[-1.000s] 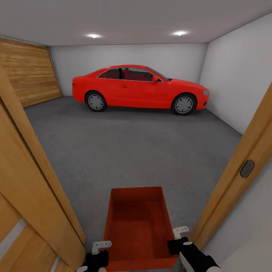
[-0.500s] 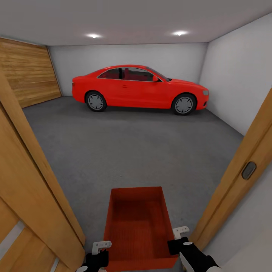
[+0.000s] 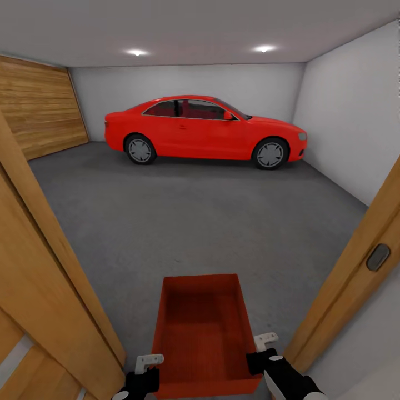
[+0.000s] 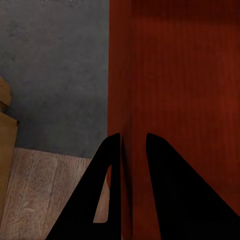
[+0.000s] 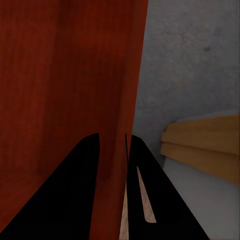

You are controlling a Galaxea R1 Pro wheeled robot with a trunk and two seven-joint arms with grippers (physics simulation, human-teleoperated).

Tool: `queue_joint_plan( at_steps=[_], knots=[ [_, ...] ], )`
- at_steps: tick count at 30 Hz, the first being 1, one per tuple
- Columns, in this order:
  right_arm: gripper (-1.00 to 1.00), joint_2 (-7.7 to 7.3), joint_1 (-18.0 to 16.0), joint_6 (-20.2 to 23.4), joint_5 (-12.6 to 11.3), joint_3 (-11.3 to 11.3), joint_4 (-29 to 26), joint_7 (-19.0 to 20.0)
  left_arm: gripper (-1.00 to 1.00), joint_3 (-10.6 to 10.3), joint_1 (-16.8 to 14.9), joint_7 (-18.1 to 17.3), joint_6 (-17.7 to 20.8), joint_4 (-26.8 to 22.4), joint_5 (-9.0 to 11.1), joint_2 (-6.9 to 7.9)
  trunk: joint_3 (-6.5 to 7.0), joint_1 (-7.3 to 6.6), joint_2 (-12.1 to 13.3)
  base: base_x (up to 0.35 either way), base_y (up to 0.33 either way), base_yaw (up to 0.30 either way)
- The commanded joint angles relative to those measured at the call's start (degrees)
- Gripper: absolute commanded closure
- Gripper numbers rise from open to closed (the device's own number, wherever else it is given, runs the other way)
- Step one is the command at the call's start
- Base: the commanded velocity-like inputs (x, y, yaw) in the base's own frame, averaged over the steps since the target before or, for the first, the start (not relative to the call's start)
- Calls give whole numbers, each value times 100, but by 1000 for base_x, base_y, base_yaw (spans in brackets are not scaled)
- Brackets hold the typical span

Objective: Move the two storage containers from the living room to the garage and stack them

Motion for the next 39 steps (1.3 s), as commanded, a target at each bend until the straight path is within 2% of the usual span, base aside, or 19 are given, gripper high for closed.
queue_joint_plan(
  at_steps=[1, 39],
  knots=[
    [100, -107, 0, -266, 96, 237, -20, 317, 100, 14, -7, 18, -25, 25, -74, 64, -5, 0, -3, 14, 13, -100],
    [100, -105, 0, -272, 96, 244, -24, 312, 100, 16, -7, 18, -29, 21, -74, 64, -5, 0, -3, 18, 5, -19]
  ],
)
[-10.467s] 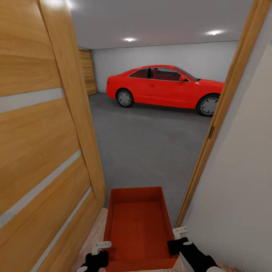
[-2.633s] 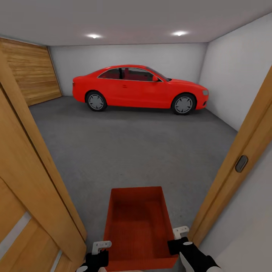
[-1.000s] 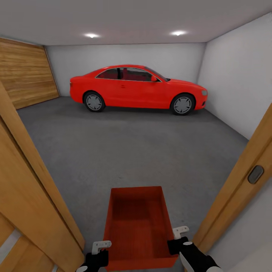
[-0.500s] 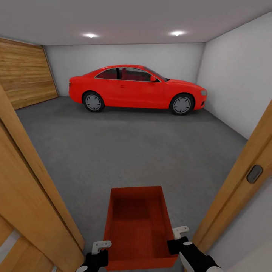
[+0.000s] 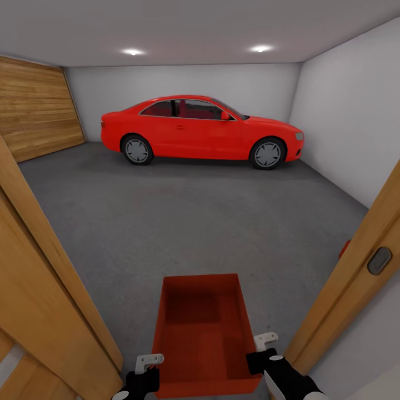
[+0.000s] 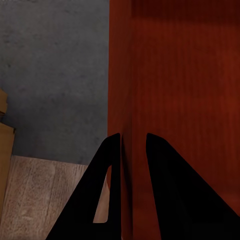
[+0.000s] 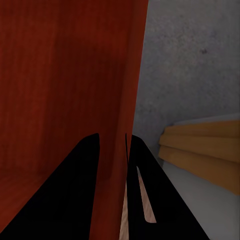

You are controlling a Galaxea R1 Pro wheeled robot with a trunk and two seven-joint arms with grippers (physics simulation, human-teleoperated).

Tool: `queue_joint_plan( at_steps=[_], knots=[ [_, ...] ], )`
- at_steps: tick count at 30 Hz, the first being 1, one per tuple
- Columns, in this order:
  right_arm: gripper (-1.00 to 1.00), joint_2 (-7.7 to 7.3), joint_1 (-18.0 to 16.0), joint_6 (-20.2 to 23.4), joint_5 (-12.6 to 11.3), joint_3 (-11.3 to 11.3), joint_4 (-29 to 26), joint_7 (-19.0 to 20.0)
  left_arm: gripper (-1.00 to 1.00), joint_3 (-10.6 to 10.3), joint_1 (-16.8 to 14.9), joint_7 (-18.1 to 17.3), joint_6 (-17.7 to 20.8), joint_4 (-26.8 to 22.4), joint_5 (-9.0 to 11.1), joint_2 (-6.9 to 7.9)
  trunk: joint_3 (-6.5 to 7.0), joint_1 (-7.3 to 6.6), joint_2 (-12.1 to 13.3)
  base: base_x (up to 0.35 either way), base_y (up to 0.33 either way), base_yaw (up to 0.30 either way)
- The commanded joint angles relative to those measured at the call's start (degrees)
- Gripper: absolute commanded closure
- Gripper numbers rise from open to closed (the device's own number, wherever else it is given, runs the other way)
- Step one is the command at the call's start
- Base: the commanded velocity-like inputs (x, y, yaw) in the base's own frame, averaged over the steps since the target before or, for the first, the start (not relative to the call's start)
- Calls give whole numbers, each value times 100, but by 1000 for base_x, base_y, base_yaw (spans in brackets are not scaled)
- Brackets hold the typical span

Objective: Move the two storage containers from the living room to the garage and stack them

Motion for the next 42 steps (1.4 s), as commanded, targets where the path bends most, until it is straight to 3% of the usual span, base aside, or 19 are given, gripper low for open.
queue_joint_plan(
  at_steps=[1, 42],
  knots=[
    [100, -103, -2, -266, 106, 236, -21, 313, 100, 16, -8, 18, -23, 26, -74, 64, -5, -1, -3, 6, 0, 0],
    [100, -103, -3, -267, 109, 233, -26, 313, 100, 15, -8, 18, -23, 26, -74, 64, -5, -1, -3, 16, 0, 0]
  ],
)
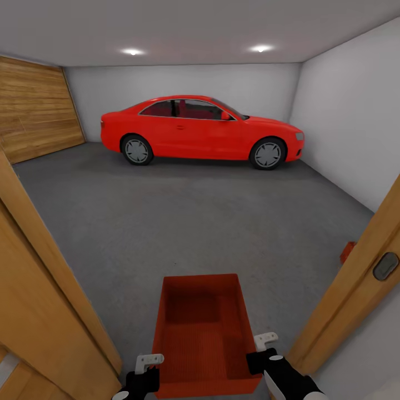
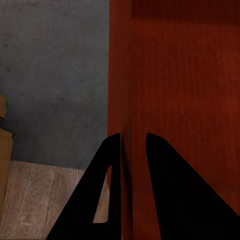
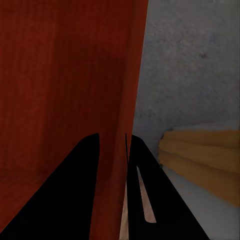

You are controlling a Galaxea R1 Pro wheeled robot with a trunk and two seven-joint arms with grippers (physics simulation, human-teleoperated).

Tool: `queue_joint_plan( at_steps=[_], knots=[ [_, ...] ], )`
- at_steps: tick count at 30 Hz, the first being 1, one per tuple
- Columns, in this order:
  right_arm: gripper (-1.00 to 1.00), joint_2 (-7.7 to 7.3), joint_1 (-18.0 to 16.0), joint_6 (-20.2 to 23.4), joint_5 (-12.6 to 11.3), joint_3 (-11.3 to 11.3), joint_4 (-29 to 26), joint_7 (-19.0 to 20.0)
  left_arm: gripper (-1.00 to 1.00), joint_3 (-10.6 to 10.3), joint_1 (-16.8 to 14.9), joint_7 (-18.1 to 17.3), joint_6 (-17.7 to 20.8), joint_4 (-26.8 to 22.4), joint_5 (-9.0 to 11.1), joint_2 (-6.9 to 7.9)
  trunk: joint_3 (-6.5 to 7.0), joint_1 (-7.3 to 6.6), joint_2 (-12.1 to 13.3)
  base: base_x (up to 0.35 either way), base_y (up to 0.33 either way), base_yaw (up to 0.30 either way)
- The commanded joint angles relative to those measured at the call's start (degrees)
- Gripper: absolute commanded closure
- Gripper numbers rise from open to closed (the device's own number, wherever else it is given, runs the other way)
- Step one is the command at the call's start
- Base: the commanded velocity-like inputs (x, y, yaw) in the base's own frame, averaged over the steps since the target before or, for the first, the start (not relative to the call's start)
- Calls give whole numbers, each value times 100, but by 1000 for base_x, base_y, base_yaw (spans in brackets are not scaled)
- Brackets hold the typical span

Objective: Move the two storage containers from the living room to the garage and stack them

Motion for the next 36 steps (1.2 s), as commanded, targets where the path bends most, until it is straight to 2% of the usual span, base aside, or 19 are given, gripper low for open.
queue_joint_plan(
  at_steps=[1, 23, 36],
  knots=[
    [100, -102, 0, -274, 100, 237, -21, 310, 100, 10, -8, 18, -24, 26, -74, 68, -5, 2, -3, 230, 0, 0],
    [100, -103, 2, -274, 98, 232, -16, 310, 100, 10, -7, 18, -24, 29, -74, 67, -5, 2, -3, 199, 5, 0],
    [100, -103, 3, -276, 100, 232, -15, 310, 100, 8, -6, 18, -24, 34, -74, 67, -5, 2, -3, 285, 0, 0]
  ],
)
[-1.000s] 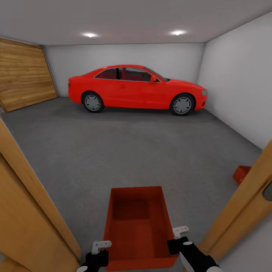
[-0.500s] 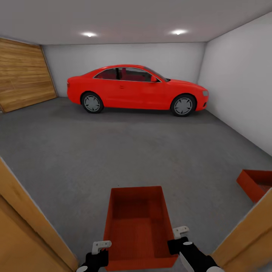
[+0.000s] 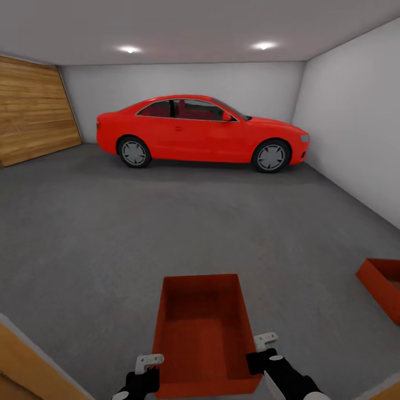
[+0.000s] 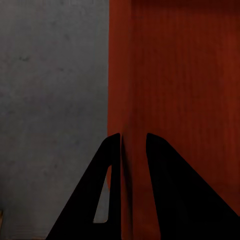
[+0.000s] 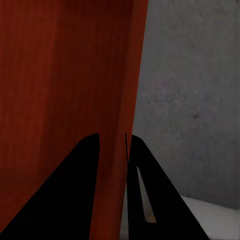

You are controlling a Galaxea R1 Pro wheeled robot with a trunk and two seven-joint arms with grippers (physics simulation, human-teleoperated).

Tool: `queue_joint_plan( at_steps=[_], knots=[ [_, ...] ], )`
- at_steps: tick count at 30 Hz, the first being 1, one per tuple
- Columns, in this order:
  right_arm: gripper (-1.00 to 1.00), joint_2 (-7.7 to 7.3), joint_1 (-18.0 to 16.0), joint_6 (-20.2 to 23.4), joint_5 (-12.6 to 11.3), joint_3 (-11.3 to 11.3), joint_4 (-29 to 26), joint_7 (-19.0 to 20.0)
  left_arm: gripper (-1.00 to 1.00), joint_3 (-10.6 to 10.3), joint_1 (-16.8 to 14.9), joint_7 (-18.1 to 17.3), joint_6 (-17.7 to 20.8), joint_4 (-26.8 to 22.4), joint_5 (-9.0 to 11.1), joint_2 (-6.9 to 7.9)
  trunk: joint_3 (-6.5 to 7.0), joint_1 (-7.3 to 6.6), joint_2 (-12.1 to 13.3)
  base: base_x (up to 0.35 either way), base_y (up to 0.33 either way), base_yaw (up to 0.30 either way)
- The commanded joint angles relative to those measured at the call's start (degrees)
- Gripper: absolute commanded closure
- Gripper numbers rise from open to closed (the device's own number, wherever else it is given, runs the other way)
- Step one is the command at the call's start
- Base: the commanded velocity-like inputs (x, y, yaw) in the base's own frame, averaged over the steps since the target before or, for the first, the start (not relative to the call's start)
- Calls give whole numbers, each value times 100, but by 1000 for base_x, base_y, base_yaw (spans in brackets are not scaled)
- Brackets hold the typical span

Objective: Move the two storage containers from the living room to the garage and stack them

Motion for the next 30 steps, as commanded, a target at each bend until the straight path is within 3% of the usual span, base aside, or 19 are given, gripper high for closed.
queue_joint_plan(
  at_steps=[1, 30],
  knots=[
    [100, -104, 0, -276, 95, 237, -21, 309, 100, 8, -8, 18, -24, 26, -74, 66, -5, 3, -3, 301, 0, 0],
    [100, -104, -1, -275, 93, 237, -28, 309, 100, 8, -9, 18, -24, 18, -74, 67, -5, 3, -3, 302, 0, 0]
  ],
)
